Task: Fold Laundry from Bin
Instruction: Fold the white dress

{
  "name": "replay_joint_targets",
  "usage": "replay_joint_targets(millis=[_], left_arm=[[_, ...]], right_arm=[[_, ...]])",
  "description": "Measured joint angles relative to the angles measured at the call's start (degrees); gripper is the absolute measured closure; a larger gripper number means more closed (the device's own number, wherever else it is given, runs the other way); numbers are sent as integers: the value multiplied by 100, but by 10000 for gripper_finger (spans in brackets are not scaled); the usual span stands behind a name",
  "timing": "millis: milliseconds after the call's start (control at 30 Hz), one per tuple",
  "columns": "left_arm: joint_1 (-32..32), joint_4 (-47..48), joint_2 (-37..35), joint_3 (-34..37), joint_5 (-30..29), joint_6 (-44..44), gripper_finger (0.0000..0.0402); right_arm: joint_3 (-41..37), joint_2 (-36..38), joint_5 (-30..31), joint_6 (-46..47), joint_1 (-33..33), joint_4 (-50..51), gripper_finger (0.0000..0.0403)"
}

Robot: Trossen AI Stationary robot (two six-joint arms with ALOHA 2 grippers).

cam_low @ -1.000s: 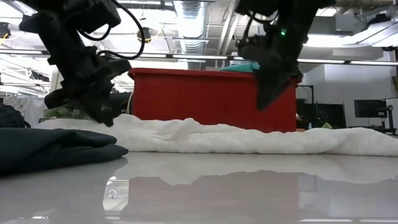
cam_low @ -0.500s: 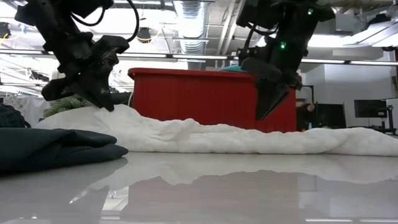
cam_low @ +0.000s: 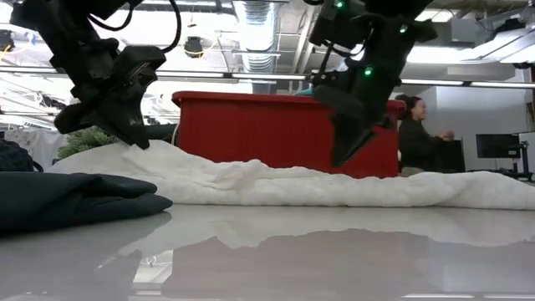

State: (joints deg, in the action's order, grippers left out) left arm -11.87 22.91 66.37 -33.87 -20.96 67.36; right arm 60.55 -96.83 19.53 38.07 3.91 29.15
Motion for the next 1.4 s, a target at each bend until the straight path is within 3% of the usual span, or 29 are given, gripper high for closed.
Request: replay_joint_targets(millis=[200, 300, 433, 600, 767, 967, 1233, 1400], left_arm=[[129, -422, -2, 0, 208, -591, 332], [205, -529, -4, -9, 449, -484, 294], [330, -261, -7, -9, 658, -327, 257], [348, 243, 23, -7, 459, -188, 238], [353, 254, 28, -7, 573, 80, 265], [315, -10, 28, -7, 912, -20, 387], [318, 442, 12, -2, 569, 262, 399], [231, 54, -35, 2, 711, -74, 368]], right_arm=[[-4, 23, -156, -101, -45, 51, 337], [-2, 45, -160, -80, -76, 33, 337], [-4, 45, -156, -62, -75, 29, 337], [-4, 45, -157, -104, -106, 41, 337], [-4, 45, -156, -105, -187, 39, 337], [-4, -1, -153, -109, -259, 28, 337], [-2, 1, -151, -111, -237, 31, 337], [-2, 1, -140, -62, -240, 26, 337]])
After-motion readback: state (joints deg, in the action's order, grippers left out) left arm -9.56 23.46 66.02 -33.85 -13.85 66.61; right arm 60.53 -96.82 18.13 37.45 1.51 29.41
